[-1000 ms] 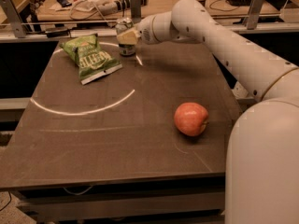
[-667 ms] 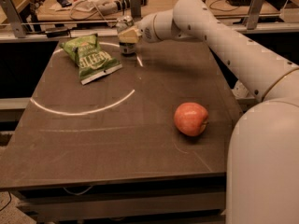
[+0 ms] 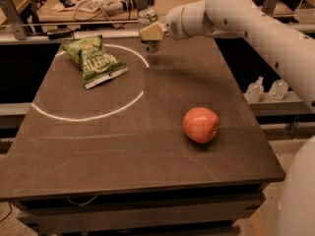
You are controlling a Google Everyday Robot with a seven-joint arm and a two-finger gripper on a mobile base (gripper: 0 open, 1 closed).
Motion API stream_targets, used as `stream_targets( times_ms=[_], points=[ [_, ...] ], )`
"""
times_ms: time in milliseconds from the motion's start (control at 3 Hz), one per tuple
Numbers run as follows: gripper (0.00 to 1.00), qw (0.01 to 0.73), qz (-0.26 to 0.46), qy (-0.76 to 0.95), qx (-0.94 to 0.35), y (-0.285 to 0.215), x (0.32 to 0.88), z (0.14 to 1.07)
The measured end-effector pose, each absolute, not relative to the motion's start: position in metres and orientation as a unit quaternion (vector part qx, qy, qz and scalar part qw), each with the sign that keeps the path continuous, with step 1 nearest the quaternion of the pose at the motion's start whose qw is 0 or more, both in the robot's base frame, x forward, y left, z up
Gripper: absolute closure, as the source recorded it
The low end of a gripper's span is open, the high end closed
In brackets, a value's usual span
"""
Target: Move 7up can near apple
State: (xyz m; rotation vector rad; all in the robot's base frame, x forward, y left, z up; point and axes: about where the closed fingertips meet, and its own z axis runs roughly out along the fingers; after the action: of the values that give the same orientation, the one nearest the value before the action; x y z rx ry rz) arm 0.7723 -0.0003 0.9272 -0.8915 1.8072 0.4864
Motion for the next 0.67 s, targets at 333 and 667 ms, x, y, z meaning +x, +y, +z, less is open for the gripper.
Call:
stream_targets(
  times_ms=[333, 667],
  points=[
    [1.0, 0.502, 0.19, 0.765, -0.355, -0.027, 0.734, 0.943],
    [1.0, 0.497, 0.185, 0.782, -0.328, -0.048, 0.685, 0.954]
  ],
)
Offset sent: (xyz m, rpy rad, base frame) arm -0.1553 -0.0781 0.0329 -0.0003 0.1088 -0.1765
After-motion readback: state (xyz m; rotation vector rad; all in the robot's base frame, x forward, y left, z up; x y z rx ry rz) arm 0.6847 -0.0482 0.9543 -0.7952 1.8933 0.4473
